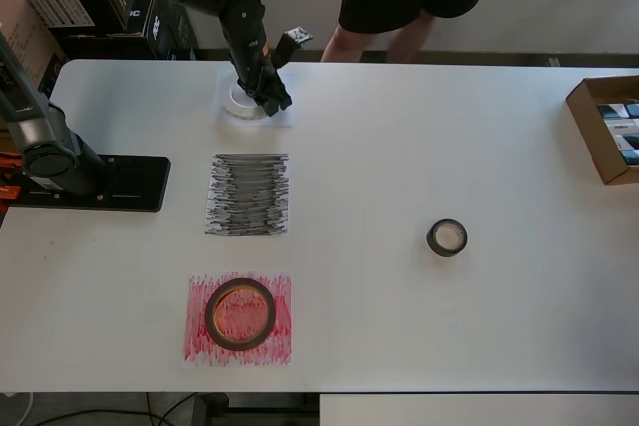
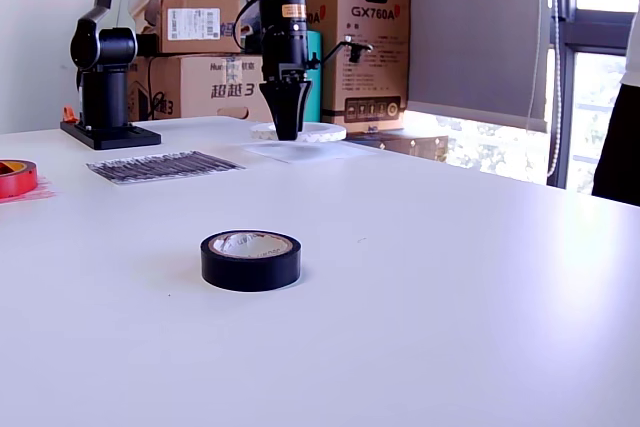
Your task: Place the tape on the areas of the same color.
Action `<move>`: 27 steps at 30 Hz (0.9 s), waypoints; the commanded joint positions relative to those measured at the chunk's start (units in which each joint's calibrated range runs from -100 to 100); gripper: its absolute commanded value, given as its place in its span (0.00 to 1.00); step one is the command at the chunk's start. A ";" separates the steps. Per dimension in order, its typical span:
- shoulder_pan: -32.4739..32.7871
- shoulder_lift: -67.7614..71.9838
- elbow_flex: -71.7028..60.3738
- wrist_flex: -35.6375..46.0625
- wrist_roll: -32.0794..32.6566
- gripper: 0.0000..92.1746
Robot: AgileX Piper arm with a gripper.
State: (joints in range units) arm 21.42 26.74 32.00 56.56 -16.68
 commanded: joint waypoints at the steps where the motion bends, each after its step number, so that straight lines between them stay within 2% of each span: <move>1: -0.01 1.79 -0.97 0.08 -0.01 0.00; 14: -0.01 3.19 -1.78 0.08 0.07 0.01; 16: 0.06 3.19 -1.69 0.08 0.31 0.06; 23: 0.46 3.19 -1.42 0.25 -0.10 0.44; 25: 0.54 3.10 -1.42 0.42 -0.18 0.50; 27: 0.54 3.10 -1.42 0.59 -0.18 0.50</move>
State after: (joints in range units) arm 22.21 30.42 30.07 56.57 -16.67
